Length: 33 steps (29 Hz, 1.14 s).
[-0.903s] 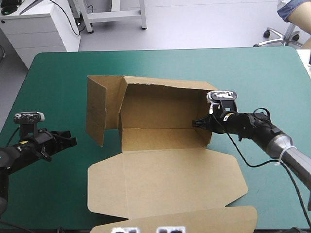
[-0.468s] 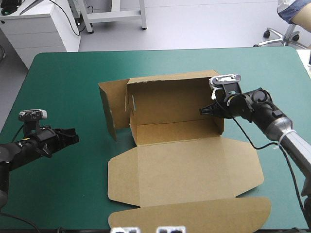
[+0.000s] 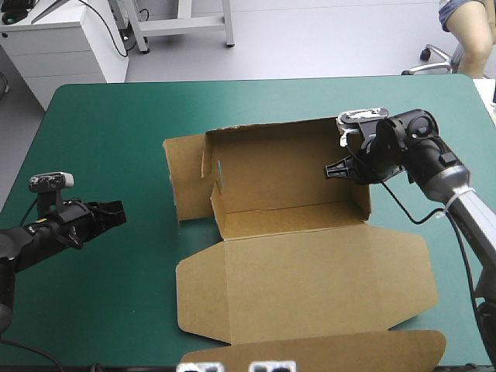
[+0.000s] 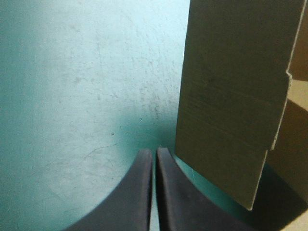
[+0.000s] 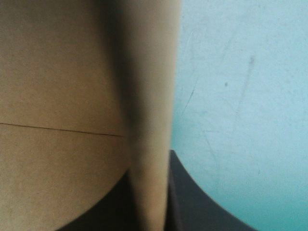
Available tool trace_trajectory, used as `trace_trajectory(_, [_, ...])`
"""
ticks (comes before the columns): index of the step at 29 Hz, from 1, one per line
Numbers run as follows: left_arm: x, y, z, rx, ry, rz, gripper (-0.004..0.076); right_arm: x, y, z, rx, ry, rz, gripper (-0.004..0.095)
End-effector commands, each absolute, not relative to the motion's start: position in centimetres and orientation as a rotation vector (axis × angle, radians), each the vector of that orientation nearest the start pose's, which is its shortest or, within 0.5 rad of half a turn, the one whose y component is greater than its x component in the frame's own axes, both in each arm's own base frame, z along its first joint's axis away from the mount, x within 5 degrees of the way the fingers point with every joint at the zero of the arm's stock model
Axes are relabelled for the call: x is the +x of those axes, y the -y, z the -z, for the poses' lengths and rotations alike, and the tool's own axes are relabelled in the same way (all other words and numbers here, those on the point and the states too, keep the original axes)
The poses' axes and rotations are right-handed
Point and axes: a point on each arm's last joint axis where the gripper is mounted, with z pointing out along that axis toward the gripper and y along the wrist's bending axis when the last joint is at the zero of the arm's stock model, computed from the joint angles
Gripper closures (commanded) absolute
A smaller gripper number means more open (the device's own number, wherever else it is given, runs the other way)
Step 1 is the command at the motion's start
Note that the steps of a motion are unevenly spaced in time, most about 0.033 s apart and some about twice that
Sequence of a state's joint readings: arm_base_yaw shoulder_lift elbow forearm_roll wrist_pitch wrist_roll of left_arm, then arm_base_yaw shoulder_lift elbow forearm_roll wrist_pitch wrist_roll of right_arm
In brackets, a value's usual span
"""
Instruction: Fold the box
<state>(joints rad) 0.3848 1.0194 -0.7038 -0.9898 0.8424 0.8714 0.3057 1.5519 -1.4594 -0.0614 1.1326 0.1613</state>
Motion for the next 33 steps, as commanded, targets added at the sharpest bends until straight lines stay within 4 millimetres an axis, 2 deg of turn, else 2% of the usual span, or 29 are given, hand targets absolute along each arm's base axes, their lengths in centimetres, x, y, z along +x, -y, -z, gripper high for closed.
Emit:
trace_trajectory(1, [19.5,-1.5,-31.4,-0.064,-2.123,0.575,0.0710,30.5,-8.7,-36.0,-0.227,-2.714,-0.004,0.0918])
trace_trajectory(4, [19.5,-1.4,-31.5,-0.058,-2.110,0.592,0.0710,31.4,-8.7,-34.6,-0.221,-2.782,0.016,0.0918])
trace_trajectory(8, [19.4,-1.2,-31.6,-0.052,-2.107,0.630,0.0710,32.8,-8.7,-33.2,-0.170,-2.841,-0.099,0.0921])
trace_trajectory(13, [19.4,-1.1,-31.6,-0.042,-2.112,0.643,0.0713,35.0,-8.4,-31.9,-0.124,-2.873,-0.161,0.0920])
trace_trajectory(23, [19.4,-1.1,-31.6,-0.042,-2.112,0.643,0.0713,37.4,-9.0,-33.0,-0.140,-2.809,-0.173,0.0920])
trace_trajectory(28, [19.4,-1.1,-31.6,-0.042,-2.112,0.643,0.0713,38.1,-9.4,-31.6,-0.131,-2.848,-0.216,0.0920])
trace_trajectory(33, [19.3,-1.1,-31.6,-0.041,-2.113,0.642,0.0713,38.2,-9.1,-31.5,-0.139,-2.845,-0.163,0.0920])
